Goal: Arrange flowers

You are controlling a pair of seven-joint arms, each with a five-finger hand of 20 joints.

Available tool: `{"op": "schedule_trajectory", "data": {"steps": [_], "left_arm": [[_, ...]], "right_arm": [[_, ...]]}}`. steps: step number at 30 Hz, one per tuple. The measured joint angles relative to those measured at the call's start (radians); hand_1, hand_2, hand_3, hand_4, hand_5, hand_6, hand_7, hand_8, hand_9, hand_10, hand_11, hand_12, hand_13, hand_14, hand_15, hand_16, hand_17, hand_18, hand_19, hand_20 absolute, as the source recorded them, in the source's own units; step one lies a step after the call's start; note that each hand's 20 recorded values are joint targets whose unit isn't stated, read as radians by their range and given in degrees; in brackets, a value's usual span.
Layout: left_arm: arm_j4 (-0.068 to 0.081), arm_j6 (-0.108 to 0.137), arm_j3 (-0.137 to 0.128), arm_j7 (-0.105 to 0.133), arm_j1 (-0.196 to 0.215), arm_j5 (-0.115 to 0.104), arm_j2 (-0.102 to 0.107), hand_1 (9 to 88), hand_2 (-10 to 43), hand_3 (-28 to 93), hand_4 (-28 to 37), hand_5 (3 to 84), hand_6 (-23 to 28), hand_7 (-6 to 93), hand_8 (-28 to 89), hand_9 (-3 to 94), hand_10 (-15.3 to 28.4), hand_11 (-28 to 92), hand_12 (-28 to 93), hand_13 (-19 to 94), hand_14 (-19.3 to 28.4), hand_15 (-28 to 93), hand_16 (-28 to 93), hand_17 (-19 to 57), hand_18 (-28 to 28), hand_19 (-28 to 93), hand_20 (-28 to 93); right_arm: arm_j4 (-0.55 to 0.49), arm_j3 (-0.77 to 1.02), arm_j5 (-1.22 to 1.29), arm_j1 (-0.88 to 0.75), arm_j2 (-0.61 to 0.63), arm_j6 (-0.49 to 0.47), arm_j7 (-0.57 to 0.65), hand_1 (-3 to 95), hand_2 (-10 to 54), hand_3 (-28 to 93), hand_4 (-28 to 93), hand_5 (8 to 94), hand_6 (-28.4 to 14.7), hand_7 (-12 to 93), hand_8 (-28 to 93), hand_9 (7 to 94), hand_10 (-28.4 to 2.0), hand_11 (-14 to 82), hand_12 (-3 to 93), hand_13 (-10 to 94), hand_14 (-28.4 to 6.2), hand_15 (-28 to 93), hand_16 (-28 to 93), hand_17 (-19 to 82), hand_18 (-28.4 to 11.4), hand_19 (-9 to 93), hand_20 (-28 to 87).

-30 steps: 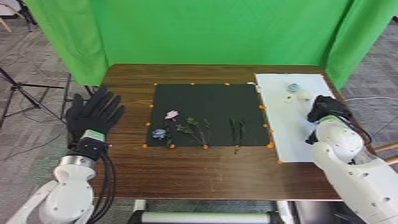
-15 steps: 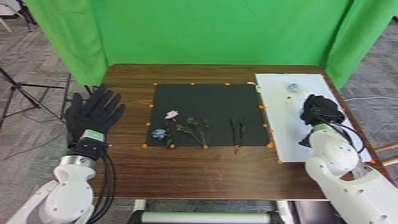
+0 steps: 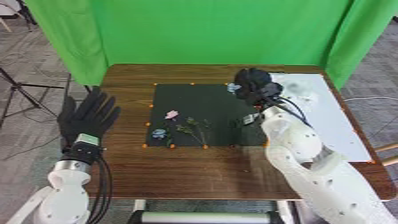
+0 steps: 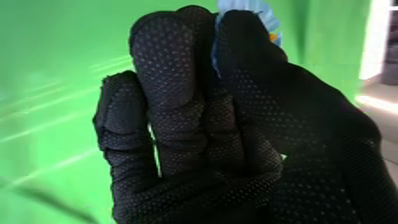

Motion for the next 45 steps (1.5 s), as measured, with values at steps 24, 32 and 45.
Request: {"op": "schedule_trajectory", "data": {"steps": [24, 32, 45], "left_arm": [[0.027, -0.001, 0.042, -0.044, -0.062, 0.015, -0.013, 26.0, 19.5, 72, -28.3, 37.8, 5.1, 17.1, -10, 31.4, 10.6, 21, 10, 26, 11.1, 35, -8, -3.8, 13.2, 36, 9], [0.040, -0.006, 0.060, -0.059, -0.090, 0.016, -0.015, 25.6, 19.3, 72, -28.3, 38.1, 5.4, 16.6, -10, 31.6, 10.9, 21, 10, 26, 11.6, 36, -8, -3.9, 13.2, 37, 9], [0.040, -0.006, 0.056, -0.061, -0.091, 0.018, -0.015, 30.2, 12.5, 70, -28.2, 41.2, 2.7, 18.4, -11, 32.2, 11.6, 23, 11, 26, 12.3, 38, -8, -4.7, 14.9, 38, 9]], "right_arm": [[0.127, -0.211, -0.052, 0.094, -0.200, -0.121, 0.092, 56.9, -9.5, 71, -28, 70.2, -4.4, 25, 3, 78.8, -12.2, 10.3, 35.9, 75, -7.5, 44, 37, 42, -20.8, 83, 36], [0.127, -0.219, -0.112, 0.058, -0.209, -0.087, 0.118, 57.7, -9.5, 70, -28, 69.5, -4.3, 25, 2, 77.6, -12.2, 10.6, 33.2, 74, -7.3, 44, 37, 41, -21.3, 84, 36], [0.122, -0.231, -0.127, 0.038, -0.214, -0.098, 0.120, 55.3, -9.5, 70, -28, 66.2, -2.9, 24, -7, 71.7, -13.4, 19.2, 22.7, 72, -6.2, 45, 36, 41, -21.3, 85, 33]]}}
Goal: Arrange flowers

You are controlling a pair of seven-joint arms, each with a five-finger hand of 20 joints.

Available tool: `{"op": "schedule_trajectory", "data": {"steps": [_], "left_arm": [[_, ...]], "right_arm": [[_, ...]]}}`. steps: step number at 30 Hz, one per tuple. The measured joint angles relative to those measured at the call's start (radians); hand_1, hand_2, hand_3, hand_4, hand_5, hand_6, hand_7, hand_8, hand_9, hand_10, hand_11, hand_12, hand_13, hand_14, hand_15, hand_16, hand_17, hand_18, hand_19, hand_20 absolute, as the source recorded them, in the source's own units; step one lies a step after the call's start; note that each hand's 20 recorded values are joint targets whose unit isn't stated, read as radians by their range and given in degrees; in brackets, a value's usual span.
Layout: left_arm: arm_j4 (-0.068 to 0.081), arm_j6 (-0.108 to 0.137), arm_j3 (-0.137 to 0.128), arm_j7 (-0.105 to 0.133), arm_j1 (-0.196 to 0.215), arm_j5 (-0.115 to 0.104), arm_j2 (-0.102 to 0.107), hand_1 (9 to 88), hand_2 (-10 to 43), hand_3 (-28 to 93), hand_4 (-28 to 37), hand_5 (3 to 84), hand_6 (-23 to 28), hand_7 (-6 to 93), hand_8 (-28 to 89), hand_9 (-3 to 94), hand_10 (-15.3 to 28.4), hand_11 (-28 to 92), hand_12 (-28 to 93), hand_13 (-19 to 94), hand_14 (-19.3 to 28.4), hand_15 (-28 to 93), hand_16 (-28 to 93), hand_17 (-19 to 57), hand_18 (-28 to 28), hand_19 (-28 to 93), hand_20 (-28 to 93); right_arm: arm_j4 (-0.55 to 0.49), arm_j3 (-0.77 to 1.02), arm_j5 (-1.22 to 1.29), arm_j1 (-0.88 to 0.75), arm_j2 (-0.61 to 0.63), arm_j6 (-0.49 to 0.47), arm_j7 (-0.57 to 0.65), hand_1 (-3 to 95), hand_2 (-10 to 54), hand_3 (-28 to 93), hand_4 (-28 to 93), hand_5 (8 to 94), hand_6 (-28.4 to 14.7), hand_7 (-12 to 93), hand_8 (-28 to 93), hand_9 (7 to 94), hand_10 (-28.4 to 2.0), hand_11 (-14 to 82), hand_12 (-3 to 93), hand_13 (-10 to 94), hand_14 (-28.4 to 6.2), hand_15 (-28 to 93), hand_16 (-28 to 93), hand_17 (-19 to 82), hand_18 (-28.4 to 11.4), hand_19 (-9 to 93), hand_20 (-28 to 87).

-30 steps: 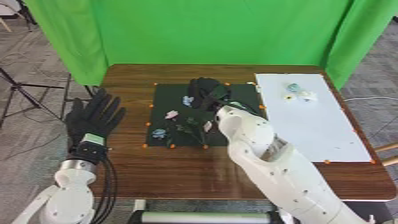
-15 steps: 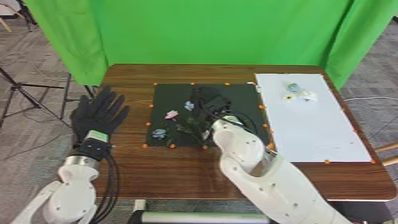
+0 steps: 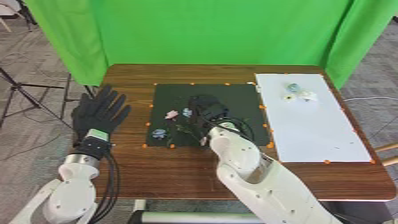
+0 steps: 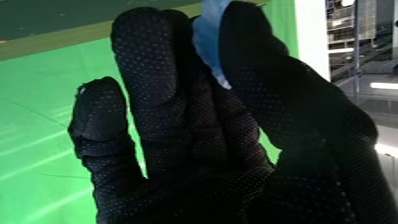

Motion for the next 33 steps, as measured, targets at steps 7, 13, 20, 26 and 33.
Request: {"op": "schedule_trajectory", "data": {"steps": [7, 13, 20, 26, 33], "left_arm": [[0.000, 0.002, -0.002, 0.002, 0.000, 0.001, 0.000, 32.5, 9.7, 70, -27.1, 42.1, 2.4, 18.6, -11, 32.5, 11.6, 23, 10, 25, 12.3, 40, -9, -4.5, 14.3, 38, 9], [0.000, 0.004, -0.003, 0.005, 0.000, -0.002, 0.000, 34.0, 8.5, 70, -26.5, 42.0, 3.6, 18.1, -11, 32.6, 12.0, 24, 10, 25, 12.8, 40, -9, -4.6, 14.2, 38, 9], [-0.001, 0.006, -0.003, 0.008, 0.001, -0.007, 0.000, 33.1, 9.3, 70, -26.7, 41.0, 5.3, 17.0, -10, 32.0, 12.6, 23, 10, 24, 13.6, 40, -10, -5.0, 14.2, 38, 9], [-0.002, 0.006, -0.003, 0.015, 0.004, -0.013, 0.000, 31.7, 10.5, 71, -27.7, 40.7, 5.8, 16.3, -10, 31.7, 12.9, 22, 10, 24, 13.8, 40, -10, -5.3, 14.2, 38, 9], [-0.013, 0.005, -0.003, 0.030, 0.024, -0.016, -0.001, 31.0, 11.2, 71, -28.2, 40.2, 6.0, 15.6, -10, 31.4, 12.9, 22, 10, 24, 14.0, 39, -9, -5.1, 14.0, 37, 9]], "right_arm": [[-0.019, 0.006, 0.002, -0.006, 0.000, -0.039, 0.000, 54.8, -9.5, 69, -28, 64.4, -2.9, 24, -14, 68.4, -14.2, 21.4, 17.9, 71, -6.4, 45, 35, 40, -21.0, 85, 33], [-0.030, 0.012, 0.002, -0.014, 0.000, -0.074, -0.005, 53.3, -9.5, 69, -28, 62.9, -3.4, 23, -14, 66.5, -14.5, 20.3, 17.0, 70, -7.0, 47, 34, 40, -20.9, 85, 33], [-0.042, 0.029, 0.004, -0.026, 0.000, -0.088, -0.009, 49.0, -9.5, 72, -28, 61.3, -4.1, 22, -14, 63.3, -15.5, 19.0, 16.1, 69, -8.9, 50, 29, 40, -21.5, 86, 33], [-0.091, 0.096, 0.012, -0.060, 0.004, -0.001, 0.024, 44.4, -9.5, 79, -28, 60.1, -4.7, 20, -13, 61.8, -16.2, 17.3, 15.6, 69, -10.4, 53, 23, 43, -21.8, 90, 32], [-0.030, 0.210, 0.014, -0.021, 0.034, 0.054, 0.195, 48.6, -9.5, 77, -28, 51.4, -6.7, 16, -12, 51.2, -16.8, 12.2, 13.1, 68, -9.8, 56, 28, 43, -22.1, 91, 29]]}}
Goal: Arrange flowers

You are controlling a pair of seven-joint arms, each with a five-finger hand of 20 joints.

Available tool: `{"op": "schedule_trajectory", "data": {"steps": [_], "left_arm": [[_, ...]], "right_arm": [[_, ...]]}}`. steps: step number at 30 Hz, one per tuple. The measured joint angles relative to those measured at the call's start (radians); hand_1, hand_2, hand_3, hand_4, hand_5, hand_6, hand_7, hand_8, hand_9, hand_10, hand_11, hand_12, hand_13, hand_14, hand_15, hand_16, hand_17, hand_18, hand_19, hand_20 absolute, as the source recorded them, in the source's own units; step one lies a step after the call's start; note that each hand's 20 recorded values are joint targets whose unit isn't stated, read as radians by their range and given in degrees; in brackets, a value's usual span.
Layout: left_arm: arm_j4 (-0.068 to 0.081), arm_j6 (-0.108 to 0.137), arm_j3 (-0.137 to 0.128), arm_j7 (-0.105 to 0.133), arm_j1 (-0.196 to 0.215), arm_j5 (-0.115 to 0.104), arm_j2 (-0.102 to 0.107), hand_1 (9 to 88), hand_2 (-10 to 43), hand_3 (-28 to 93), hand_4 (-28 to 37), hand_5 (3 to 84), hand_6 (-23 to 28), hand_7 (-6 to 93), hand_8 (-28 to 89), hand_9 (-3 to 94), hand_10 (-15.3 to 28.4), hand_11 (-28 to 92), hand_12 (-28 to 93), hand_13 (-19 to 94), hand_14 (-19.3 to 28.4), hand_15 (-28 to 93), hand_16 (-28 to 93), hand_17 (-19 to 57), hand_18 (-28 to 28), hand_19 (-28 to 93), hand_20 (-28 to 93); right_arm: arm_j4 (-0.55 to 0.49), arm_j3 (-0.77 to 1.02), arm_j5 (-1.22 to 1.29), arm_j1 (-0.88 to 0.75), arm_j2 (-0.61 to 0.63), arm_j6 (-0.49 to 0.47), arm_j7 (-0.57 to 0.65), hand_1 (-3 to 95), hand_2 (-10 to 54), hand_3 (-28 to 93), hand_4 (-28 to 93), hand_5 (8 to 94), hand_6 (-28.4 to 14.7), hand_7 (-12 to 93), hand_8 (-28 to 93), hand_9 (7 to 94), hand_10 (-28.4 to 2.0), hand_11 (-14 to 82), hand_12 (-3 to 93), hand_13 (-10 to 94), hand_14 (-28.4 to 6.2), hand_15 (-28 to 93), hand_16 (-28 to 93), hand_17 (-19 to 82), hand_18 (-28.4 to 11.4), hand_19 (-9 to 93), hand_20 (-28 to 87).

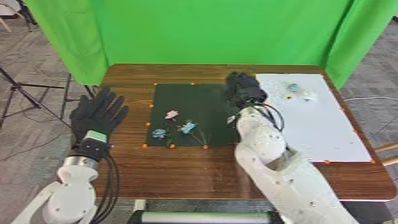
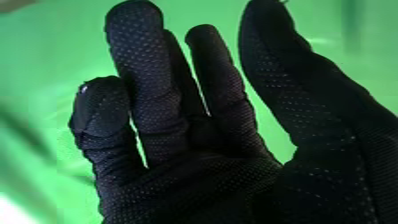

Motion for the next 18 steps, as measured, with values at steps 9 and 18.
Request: {"op": "schedule_trajectory", "data": {"steps": [9, 18], "left_arm": [[-0.008, -0.002, 0.002, 0.035, 0.016, -0.012, 0.009, 30.0, 13.7, 70, -28.3, 44.1, 4.0, 15.5, -10, 35.7, 11.3, 19, 10, 25, 12.9, 36, -9, -4.7, 13.4, 36, 10], [-0.016, 0.005, 0.001, 0.051, 0.018, -0.031, 0.014, 29.2, 14.5, 71, -28.3, 43.9, 5.0, 15.4, -10, 35.9, 11.7, 19, 10, 26, 13.2, 37, -9, -4.7, 13.5, 37, 10]], "right_arm": [[0.189, 0.069, 0.028, 0.135, 0.148, -0.285, 0.052, 46.0, -9.5, 79, -28, 45.6, -7.5, 13, -11, 43.4, -18.4, 9.4, 11.0, 66, -12.4, 66, 22, 42, -23.0, 93, 26], [0.260, 0.094, 0.064, 0.158, 0.190, -0.280, 0.062, 50.8, -9.5, 76, -28, 46.9, -5.9, 14, -11, 45.4, -15.2, 10.6, 10.1, 66, -10.6, 64, 26, 42, -22.9, 93, 26]]}}
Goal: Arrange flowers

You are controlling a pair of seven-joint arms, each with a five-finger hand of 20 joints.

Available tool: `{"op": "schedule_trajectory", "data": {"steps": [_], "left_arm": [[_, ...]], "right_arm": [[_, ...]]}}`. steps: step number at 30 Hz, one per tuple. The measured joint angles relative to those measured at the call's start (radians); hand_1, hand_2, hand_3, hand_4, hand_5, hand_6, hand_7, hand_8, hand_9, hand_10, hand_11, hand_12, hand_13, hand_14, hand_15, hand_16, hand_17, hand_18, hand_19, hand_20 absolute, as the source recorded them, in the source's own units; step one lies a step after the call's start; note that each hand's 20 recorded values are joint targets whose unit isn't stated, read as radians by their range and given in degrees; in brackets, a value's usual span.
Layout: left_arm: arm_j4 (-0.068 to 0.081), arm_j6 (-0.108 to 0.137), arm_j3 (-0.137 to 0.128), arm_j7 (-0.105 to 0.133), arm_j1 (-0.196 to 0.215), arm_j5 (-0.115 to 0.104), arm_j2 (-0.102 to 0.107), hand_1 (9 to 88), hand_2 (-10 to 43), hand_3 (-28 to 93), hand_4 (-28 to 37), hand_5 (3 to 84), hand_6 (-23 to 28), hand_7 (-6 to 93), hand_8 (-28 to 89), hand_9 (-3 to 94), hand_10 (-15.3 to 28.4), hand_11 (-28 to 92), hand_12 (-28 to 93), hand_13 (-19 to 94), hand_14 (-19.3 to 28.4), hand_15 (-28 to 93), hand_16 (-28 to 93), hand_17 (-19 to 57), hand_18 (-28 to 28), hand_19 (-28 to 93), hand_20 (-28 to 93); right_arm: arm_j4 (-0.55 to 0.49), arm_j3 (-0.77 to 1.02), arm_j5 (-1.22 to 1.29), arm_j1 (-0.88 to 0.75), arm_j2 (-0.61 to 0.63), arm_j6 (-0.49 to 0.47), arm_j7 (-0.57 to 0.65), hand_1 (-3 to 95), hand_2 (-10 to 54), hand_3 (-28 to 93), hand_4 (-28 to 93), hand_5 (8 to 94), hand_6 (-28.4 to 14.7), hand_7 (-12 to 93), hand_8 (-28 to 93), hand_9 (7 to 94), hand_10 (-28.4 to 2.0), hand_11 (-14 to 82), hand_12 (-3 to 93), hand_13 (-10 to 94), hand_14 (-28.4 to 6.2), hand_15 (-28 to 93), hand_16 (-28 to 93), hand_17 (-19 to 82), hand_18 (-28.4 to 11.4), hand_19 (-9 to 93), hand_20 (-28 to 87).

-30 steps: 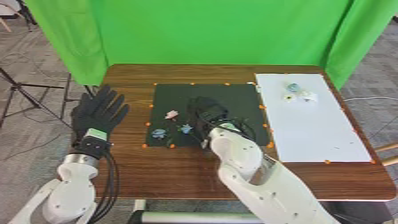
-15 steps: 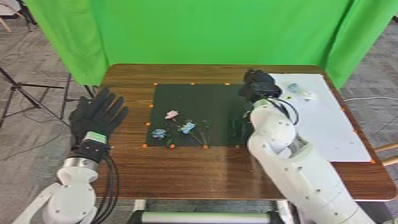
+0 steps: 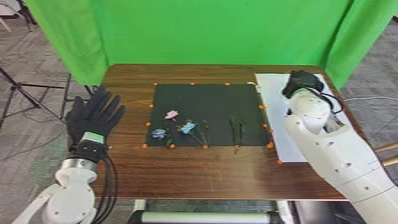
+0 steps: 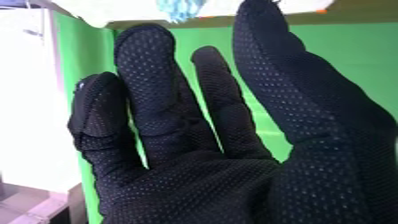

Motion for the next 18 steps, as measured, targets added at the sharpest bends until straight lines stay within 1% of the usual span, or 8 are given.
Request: {"op": "schedule_trajectory", "data": {"steps": [3, 5, 11, 13, 14, 17, 18], "left_arm": [[-0.003, 0.006, -0.002, -0.002, 0.002, -0.003, 0.000, 29.0, 14.6, 71, -28.3, 43.6, 5.3, 15.5, -10, 35.8, 11.7, 19, 10, 26, 13.3, 37, -9, -4.8, 13.5, 37, 10], [-0.003, 0.008, -0.003, -0.004, 0.002, -0.003, 0.000, 29.0, 14.7, 71, -28.3, 43.5, 5.4, 15.5, -10, 35.7, 11.8, 19, 10, 26, 13.4, 37, -9, -4.8, 13.6, 37, 10], [-0.002, 0.008, -0.002, -0.012, 0.001, -0.003, -0.001, 28.9, 14.8, 71, -28.3, 43.5, 5.4, 15.6, -10, 35.7, 11.9, 20, 10, 26, 13.4, 37, -9, -4.9, 13.6, 37, 10], [-0.002, 0.008, -0.002, -0.012, 0.001, -0.003, -0.001, 28.9, 14.8, 71, -28.3, 43.5, 5.4, 15.6, -10, 35.7, 11.9, 19, 10, 26, 13.4, 37, -9, -4.9, 13.7, 37, 10], [-0.002, 0.008, -0.001, -0.012, 0.001, -0.003, -0.001, 28.9, 14.8, 71, -28.3, 43.5, 5.4, 15.7, -10, 35.7, 11.8, 19, 10, 26, 13.5, 37, -9, -4.9, 13.7, 38, 10], [-0.002, 0.008, -0.001, -0.012, 0.001, -0.003, -0.002, 28.8, 14.9, 71, -28.3, 43.4, 5.4, 15.7, -10, 35.7, 11.9, 20, 10, 26, 13.6, 38, -8, -5.0, 13.8, 38, 10], [-0.002, 0.008, -0.001, -0.012, 0.001, -0.003, -0.002, 28.8, 14.9, 71, -28.3, 43.4, 5.5, 15.7, -10, 35.7, 11.9, 20, 10, 26, 13.7, 38, -8, -5.0, 13.8, 38, 10]], "right_arm": [[0.004, 0.002, 0.006, -0.004, -0.001, -0.034, -0.003, 53.2, -9.5, 74, -28, 48.3, -5.5, 15, -12, 47.4, -14.4, 11.0, 10.4, 67, -9.4, 62, 28, 42, -22.8, 93, 26], [0.005, 0.002, 0.007, -0.009, -0.002, -0.054, -0.005, 53.7, -9.5, 74, -28, 49.0, -5.2, 15, -12, 48.0, -14.2, 11.1, 10.5, 67, -9.3, 61, 29, 42, -22.8, 93, 27], [0.017, -0.004, 0.009, -0.022, -0.004, -0.064, -0.018, 54.8, -9.5, 72, -28, 49.3, -5.0, 15, -12, 48.6, -14.0, 11.1, 10.7, 67, -8.2, 57, 30, 41, -22.6, 92, 27], [0.034, -0.007, 0.014, -0.021, -0.008, -0.064, -0.018, 55.8, -9.5, 71, -28, 52.5, -4.2, 16, -12, 52.6, -13.4, 12.3, 10.9, 68, -7.7, 55, 30, 41, -22.3, 92, 27], [0.045, -0.010, 0.017, -0.020, -0.010, -0.064, -0.018, 56.2, -9.5, 71, -28, 55.2, -3.6, 16, -12, 55.7, -13.0, 12.8, 11.3, 69, -7.0, 54, 31, 41, -22.2, 91, 27], [0.056, -0.016, 0.019, -0.017, -0.012, -0.036, -0.014, 56.8, -9.5, 70, -28, 63.3, -1.4, 18, -13, 66.0, -11.9, 14.2, 12.9, 72, -6.5, 51, 33, 41, -21.9, 90, 28], [0.056, -0.016, 0.019, -0.017, -0.012, -0.019, -0.013, 56.7, -9.5, 70, -28, 65.5, -1.2, 19, -8, 69.1, -11.5, 14.3, 14.1, 74, -6.7, 50, 34, 41, -21.9, 90, 29]]}}
